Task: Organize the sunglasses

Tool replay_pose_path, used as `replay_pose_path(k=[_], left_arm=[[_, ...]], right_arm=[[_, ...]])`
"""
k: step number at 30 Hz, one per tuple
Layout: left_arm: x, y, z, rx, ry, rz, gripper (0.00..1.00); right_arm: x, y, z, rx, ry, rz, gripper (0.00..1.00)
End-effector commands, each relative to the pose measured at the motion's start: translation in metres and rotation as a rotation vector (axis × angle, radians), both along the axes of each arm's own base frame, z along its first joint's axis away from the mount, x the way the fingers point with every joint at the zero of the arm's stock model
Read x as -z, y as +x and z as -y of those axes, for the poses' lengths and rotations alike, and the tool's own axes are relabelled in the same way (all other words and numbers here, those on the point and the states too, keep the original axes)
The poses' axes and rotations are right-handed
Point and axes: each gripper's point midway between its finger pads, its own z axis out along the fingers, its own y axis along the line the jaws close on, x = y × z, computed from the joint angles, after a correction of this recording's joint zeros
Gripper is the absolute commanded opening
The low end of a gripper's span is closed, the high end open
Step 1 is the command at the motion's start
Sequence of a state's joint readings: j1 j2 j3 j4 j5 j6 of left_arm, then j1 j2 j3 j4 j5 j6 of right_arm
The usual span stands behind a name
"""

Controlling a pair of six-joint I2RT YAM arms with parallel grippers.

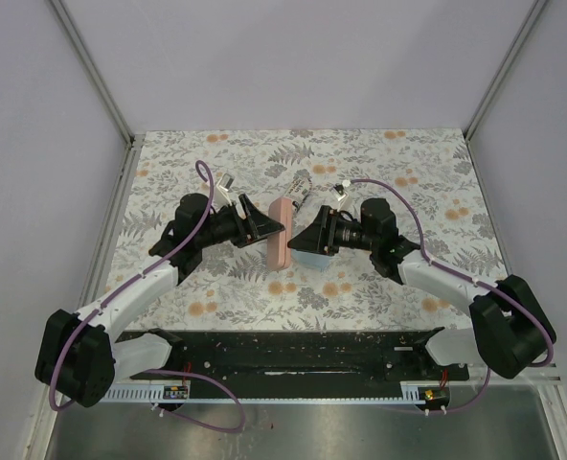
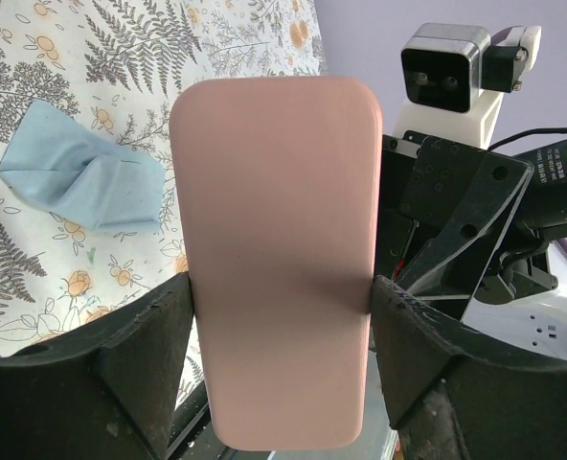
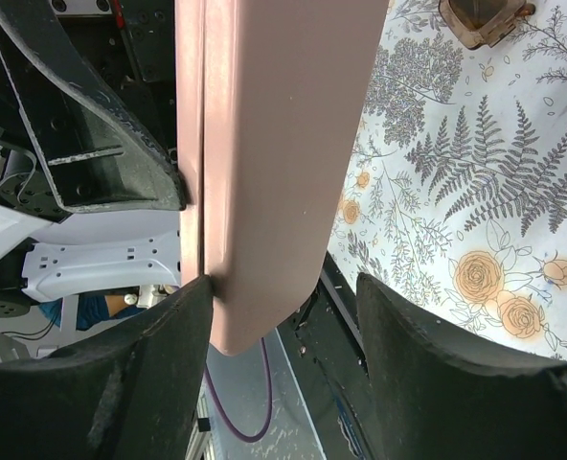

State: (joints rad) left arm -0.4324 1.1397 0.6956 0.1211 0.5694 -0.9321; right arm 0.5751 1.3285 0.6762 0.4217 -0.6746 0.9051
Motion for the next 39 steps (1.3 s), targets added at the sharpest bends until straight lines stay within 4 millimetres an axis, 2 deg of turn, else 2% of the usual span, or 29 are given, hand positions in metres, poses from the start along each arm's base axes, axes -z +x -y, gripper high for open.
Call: replay_pose_path(k=[1, 12, 16, 20, 29, 36, 39], left_arm=[[-0.032, -0.002, 0.006, 0.047, -0.074, 0.097, 0.34], [-0.027, 0.000, 0.006, 0.040, -0.060, 0.100, 0.34], [-0.021, 0.004, 0.004, 0.005, 0.003, 0.116, 0.33], [-0.017, 0.004, 0.006, -0.003, 0.030, 0.124, 0.33], [-0.021, 0.003, 0.006, -0.012, 0.021, 0.138, 0.31], [-0.035, -0.002, 0.008, 0.024, -0.073, 0.139, 0.31], [-0.039, -0.002, 0.005, 0.026, -0.090, 0.141, 0.31]], right_arm=[[-0.013, 0.008, -0.003, -0.002, 0.008, 0.040, 0.68], [0.000, 0.013, -0.008, 0.025, -0.072, 0.003, 0.68], [0.005, 0.014, -0.011, 0.034, -0.110, -0.004, 0.67], [0.017, 0.019, -0.012, 0.064, -0.193, -0.016, 0.65], [0.065, 0.029, 0.006, 0.176, -0.378, -0.129, 0.51], [0.077, 0.022, -0.010, 0.113, -0.274, -0.160, 0.33], [0.076, 0.018, -0.017, 0.078, -0.208, -0.158, 0.27]])
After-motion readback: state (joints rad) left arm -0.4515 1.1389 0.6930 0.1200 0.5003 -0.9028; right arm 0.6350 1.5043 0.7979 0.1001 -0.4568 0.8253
